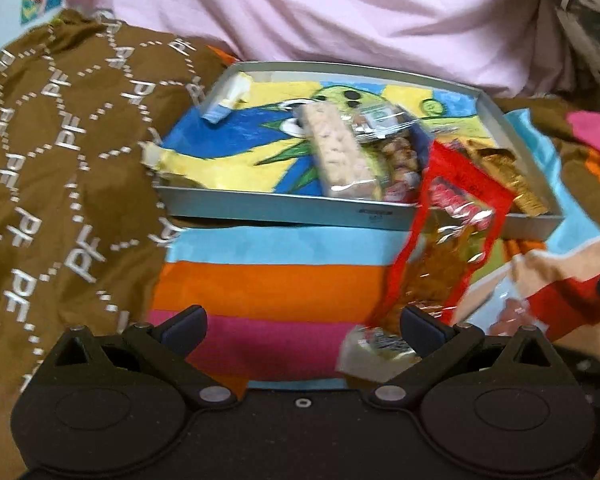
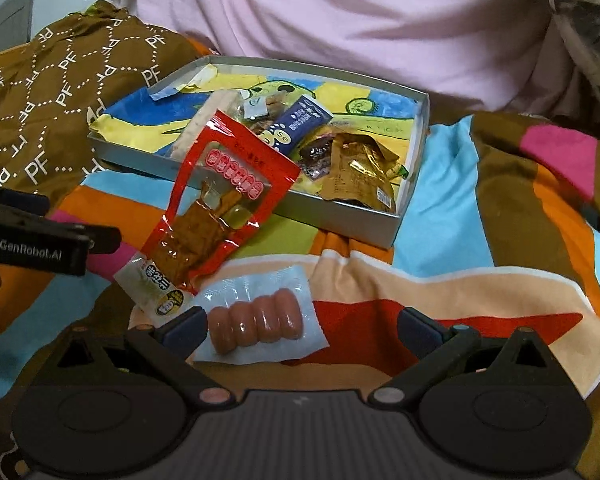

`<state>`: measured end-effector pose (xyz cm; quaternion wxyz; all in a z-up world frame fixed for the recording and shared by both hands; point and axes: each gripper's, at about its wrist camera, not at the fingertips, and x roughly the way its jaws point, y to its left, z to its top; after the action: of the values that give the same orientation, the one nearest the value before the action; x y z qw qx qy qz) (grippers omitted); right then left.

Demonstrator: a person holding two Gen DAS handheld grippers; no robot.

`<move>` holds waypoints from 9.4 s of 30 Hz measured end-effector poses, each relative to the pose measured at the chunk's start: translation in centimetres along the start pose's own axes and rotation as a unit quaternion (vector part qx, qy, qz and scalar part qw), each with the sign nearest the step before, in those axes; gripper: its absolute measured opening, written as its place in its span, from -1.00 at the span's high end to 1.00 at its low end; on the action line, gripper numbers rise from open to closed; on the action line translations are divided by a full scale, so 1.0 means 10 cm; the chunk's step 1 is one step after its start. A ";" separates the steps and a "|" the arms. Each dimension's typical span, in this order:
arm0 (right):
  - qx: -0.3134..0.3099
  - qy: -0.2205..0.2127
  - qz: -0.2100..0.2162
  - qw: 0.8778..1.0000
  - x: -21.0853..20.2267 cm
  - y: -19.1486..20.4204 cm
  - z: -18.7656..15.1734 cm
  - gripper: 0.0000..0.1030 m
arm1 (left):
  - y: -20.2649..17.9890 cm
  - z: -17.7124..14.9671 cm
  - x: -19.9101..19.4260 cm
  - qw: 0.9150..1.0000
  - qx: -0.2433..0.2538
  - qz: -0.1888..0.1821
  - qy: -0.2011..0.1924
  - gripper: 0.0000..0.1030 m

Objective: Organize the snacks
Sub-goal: 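Grasp the red jerky packet with the left tool while the right tool grasps the sausage pack, then lift the jerky packet and sausage pack and carry them toward the frog tray, then lower the jerky packet and sausage pack into the tray and open both tools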

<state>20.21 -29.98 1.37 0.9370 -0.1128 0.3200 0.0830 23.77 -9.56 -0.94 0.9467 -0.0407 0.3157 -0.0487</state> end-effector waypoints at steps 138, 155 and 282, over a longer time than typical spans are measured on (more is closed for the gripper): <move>-0.083 0.070 0.114 0.988 0.22 0.21 -0.24 -0.54 | -0.16 -0.19 0.24 0.961 0.196 -0.135 0.142 -0.19; -0.104 0.042 0.092 0.989 0.27 0.31 -0.22 -0.56 | -0.26 -0.22 0.24 0.951 0.250 -0.134 0.127 -0.09; -0.033 -0.228 0.016 0.973 0.91 0.41 0.97 -0.99 | 0.48 1.22 0.45 0.987 -0.129 0.027 -0.096 -0.96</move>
<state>32.03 -22.73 2.54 0.9795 -0.1172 0.0970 0.1320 35.02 -4.80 5.63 0.9604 -0.1588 0.2278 0.0220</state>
